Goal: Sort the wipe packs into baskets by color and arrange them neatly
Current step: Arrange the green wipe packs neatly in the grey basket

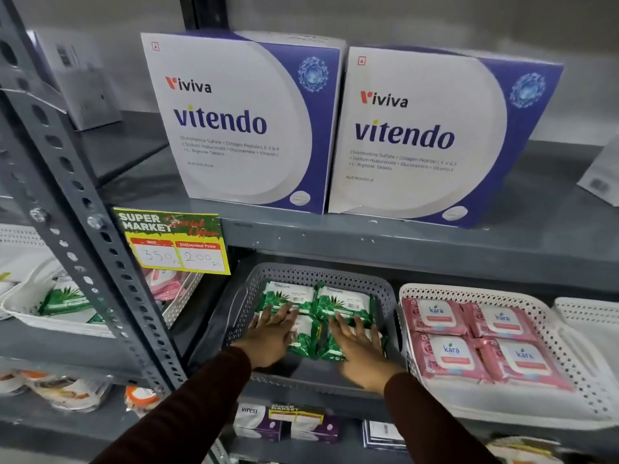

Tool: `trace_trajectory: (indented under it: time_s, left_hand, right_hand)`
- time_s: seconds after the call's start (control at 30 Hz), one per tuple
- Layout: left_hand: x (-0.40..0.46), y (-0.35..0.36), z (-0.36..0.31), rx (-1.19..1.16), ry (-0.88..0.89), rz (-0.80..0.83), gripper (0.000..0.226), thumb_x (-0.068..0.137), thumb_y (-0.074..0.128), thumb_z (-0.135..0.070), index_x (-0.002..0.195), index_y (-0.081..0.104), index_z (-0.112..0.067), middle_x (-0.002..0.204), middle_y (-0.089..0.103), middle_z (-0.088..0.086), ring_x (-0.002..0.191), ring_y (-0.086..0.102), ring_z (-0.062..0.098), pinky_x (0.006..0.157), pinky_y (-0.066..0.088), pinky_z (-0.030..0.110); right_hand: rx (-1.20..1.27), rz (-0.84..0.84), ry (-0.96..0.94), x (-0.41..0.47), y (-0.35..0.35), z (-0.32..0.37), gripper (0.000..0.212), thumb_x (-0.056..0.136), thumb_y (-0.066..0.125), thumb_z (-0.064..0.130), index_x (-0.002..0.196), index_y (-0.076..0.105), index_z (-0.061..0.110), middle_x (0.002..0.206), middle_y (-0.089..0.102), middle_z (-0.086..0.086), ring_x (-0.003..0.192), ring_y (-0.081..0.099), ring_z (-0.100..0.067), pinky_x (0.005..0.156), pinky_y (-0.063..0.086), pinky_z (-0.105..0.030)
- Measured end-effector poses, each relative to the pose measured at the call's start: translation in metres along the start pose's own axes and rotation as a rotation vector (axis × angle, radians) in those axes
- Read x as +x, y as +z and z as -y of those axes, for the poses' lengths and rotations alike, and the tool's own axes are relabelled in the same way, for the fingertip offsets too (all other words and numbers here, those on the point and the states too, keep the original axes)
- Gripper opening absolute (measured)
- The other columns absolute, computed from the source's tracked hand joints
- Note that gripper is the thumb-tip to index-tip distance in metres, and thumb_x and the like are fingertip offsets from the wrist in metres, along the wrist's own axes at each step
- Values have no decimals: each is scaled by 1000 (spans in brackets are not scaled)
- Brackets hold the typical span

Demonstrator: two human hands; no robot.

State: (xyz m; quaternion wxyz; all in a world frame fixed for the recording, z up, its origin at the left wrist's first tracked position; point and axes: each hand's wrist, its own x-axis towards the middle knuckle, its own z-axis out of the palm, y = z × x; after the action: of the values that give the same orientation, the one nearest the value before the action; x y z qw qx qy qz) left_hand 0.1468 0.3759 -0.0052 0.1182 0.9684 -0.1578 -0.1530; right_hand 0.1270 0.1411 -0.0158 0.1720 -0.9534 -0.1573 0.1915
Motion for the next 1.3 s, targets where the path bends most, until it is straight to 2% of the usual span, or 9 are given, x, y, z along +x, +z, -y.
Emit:
trace_trajectory:
  time_s: [0.3,0.6,0.83,0.97,1.03,1.1,1.13,1.2,1.3]
  left_hand:
    - [3,10,-3,-38,-74,-15,61,100,15,-47,149,-18,-35,156,-25,-12,142,-22,27,113,-10,51]
    - [0,8,-8,-4,-82,-34,59,101,17,-43,151,-13,-31,158,-23,-7,143,-22,30,113,-13,54]
    - [2,0,-15,-42,-94,-240,64,103,21,-45,150,-13,-18,156,-23,5,139,-26,29,112,-14,51]
    - [-3,-5,-46,-114,23,-340,51,103,36,-35,149,27,-17,160,16,8,146,11,27,118,10,42]
    - [-13,-8,-75,-265,154,-385,39,101,45,-32,139,44,-24,141,52,6,115,54,7,103,40,24]
    - [-20,-11,-116,-319,280,-357,31,100,48,-29,130,55,-29,108,73,6,56,57,-3,62,48,10]
    - [-20,-9,-139,-322,342,-351,29,99,50,-26,126,58,-29,96,76,7,50,55,3,49,43,8]
    - [-15,-1,-189,-339,452,-353,28,95,51,-19,120,64,-26,91,76,8,62,62,8,52,46,11]
    - [7,19,-249,-187,492,-259,34,94,50,-14,127,60,-16,126,64,13,107,63,25,90,51,33]
  right_hand:
    - [-178,-6,-55,11,3,11,88,97,40,51,153,-25,30,155,-41,5,140,-44,-25,110,-28,-45]
    - [-53,-25,-51,12,2,12,88,94,40,61,156,-16,33,159,-35,10,142,-41,-20,116,-25,-44]
    - [305,-407,-72,-25,-18,9,66,101,39,52,156,3,42,163,-16,15,150,-25,-12,118,-14,-33]
    - [370,-789,64,-79,-27,-41,52,100,53,33,147,37,45,165,23,5,155,13,-18,123,15,-40]
    - [399,-861,247,-108,-31,-81,42,98,59,25,138,55,35,151,47,-8,136,47,-23,112,39,-39]
    - [392,-847,403,-133,-36,-120,32,96,59,30,127,61,37,128,63,-10,105,65,-18,91,52,-32]
    - [370,-808,468,-143,-39,-137,30,95,59,34,125,63,38,121,66,-9,96,67,-18,83,54,-32]
    - [293,-706,580,-158,-47,-170,34,96,60,32,129,65,25,129,65,-13,106,67,-29,91,54,-40]
    - [168,-575,617,-168,-54,-201,37,96,58,17,133,65,19,142,60,-11,121,62,-32,103,49,-41]
